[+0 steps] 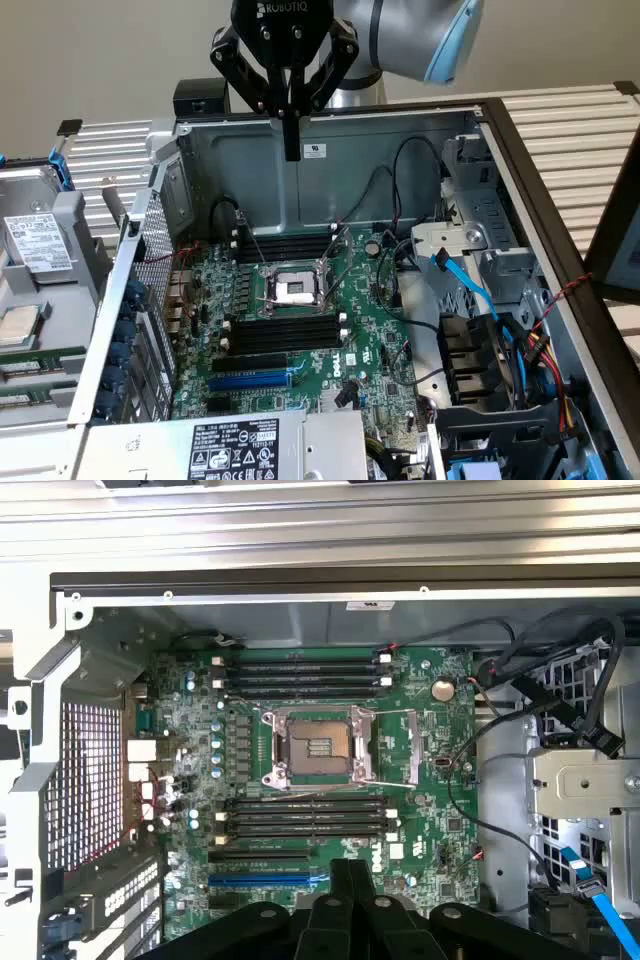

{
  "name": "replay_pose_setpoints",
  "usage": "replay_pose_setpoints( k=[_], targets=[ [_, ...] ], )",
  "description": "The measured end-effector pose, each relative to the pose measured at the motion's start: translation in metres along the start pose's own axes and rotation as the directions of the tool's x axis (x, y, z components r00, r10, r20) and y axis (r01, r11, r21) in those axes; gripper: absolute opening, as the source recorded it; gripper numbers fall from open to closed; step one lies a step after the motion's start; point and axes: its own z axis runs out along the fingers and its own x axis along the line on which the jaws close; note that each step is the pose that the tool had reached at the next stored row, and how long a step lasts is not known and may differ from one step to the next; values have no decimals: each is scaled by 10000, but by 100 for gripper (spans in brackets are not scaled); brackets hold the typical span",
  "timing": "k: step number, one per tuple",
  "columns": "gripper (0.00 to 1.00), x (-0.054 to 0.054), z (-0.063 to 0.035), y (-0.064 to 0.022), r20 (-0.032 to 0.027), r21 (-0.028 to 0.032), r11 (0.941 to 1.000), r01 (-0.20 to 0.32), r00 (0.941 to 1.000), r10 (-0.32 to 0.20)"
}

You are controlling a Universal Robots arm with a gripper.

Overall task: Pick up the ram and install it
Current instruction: 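Reach for the ram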

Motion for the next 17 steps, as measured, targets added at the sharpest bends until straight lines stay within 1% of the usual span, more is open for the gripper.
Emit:
replay_pose_setpoints(
  k=[11, 17],
  targets=[
    [10, 5, 1, -1, 1, 0, 10000, -1, 10000, 1],
    [10, 264, -1, -19, 0, 0, 10000, 0, 10000, 0]
  ],
)
